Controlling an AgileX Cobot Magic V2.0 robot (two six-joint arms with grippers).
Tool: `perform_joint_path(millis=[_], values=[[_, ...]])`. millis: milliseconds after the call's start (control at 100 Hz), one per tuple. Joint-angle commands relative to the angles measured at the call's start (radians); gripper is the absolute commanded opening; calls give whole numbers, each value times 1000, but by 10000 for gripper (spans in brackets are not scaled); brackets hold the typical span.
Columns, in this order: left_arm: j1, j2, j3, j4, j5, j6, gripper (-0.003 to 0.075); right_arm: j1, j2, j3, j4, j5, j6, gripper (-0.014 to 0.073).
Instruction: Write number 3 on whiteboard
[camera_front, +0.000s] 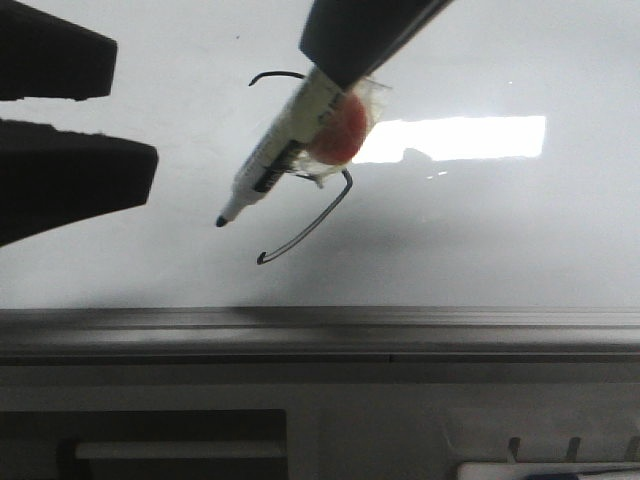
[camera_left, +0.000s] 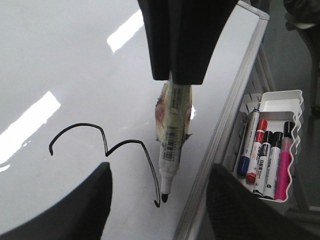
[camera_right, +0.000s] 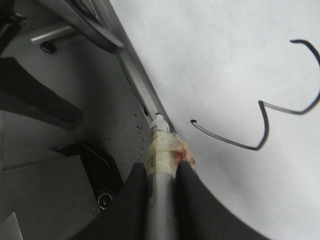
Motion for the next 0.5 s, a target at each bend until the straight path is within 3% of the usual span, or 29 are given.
perform_joint_path(millis=[0,490], values=[[-4,25,-37,-9,-83,-8,398,22,-17,-25,0,-78,3,-61],[-4,292,-150,-9,-191,-8,398,28,-17,-25,7,-51,5,-61]])
